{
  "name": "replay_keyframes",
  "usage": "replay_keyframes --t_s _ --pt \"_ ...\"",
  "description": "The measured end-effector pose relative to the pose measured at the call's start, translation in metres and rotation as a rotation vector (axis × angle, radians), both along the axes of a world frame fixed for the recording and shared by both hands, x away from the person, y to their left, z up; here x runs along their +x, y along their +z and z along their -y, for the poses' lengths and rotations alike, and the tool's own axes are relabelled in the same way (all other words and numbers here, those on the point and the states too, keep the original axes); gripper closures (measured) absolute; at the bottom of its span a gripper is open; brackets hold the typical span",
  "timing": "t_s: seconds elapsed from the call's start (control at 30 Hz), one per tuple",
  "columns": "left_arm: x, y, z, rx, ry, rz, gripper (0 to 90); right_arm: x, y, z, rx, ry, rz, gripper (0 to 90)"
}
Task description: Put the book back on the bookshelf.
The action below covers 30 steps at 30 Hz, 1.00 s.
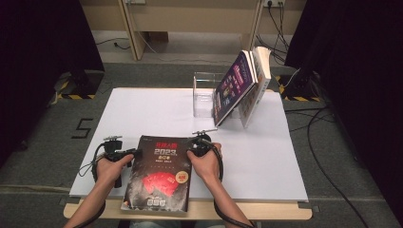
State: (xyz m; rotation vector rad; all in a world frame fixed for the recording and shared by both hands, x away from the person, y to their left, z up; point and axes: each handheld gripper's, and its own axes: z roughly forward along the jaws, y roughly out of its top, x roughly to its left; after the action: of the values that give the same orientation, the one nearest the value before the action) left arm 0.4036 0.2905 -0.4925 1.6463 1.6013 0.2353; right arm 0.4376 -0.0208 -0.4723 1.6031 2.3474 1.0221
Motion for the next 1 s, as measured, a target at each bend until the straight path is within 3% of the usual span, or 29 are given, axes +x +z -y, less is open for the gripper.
replay_keyframes --t_s 0.3,0.8,1.0 --pt "-0.002 0.003 0.009 0.075 -0.019 0.019 46.8 0.041 0.002 0.009 0.055 -0.033 -0.016 61.1" --pt "-0.006 0.003 0.005 0.088 -0.023 0.011 47.9 0.059 -0.005 0.000 0.068 -0.039 -0.058 57.7" --pt "-0.007 0.002 0.004 0.087 -0.023 0.013 52.1 0.063 -0.007 -0.001 0.082 -0.019 -0.050 57.4"
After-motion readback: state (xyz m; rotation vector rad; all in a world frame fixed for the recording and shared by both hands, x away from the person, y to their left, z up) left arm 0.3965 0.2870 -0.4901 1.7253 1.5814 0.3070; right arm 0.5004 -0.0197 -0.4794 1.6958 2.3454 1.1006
